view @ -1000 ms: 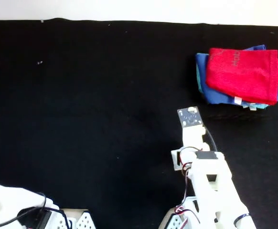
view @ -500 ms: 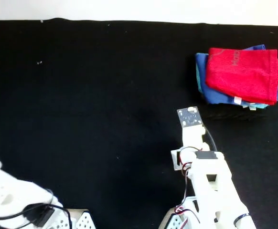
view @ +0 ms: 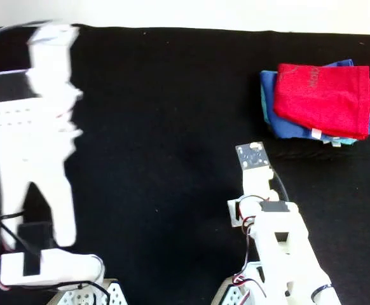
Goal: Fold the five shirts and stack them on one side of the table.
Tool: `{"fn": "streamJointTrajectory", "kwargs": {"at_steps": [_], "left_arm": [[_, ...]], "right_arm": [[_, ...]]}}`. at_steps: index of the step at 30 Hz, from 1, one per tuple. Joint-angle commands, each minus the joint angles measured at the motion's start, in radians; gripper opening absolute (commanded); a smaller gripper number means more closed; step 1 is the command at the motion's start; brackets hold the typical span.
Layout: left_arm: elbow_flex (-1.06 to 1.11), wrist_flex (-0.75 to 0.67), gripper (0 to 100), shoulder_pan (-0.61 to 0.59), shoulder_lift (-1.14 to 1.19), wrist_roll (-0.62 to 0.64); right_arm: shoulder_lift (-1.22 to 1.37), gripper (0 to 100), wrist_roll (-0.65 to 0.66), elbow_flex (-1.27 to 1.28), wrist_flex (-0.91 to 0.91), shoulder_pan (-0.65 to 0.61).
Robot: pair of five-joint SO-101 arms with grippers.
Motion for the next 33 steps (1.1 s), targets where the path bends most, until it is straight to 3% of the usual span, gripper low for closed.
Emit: {"fn": "streamJointTrajectory", "kwargs": {"at_steps": [1, 8, 14, 20, 26, 30, 33], "left_arm": [[-0.111, 0.011, 1, 0.189, -0.054, 0.046], [-0.260, 0.011, 2, 0.447, -0.044, 0.183], [-0.147, 0.014, 21, 0.498, -0.045, 0.190], [-0.108, 0.037, 18, 0.277, -0.054, 0.187], [0.059, 0.064, 18, -0.038, -0.044, 0.021], [0.229, 0.017, 18, -0.182, -0.044, -0.043], [0.326, -0.058, 18, -0.271, -0.045, -0.064]], "right_arm": [[-0.005, 0.6, -0.009, 0.004, -0.022, 0.013], [-0.005, 0.6, -0.009, 0.004, -0.022, 0.013], [-0.005, 0.6, -0.009, 0.004, -0.024, 0.013], [-0.005, 0.6, -0.009, 0.004, -0.024, 0.013], [-0.007, 0.9, -0.003, -0.008, -0.005, -0.002], [-0.007, 2.4, -0.005, -0.145, 0.208, -0.061], [-0.005, 11.5, -0.009, -0.297, 0.390, -0.128]]}}
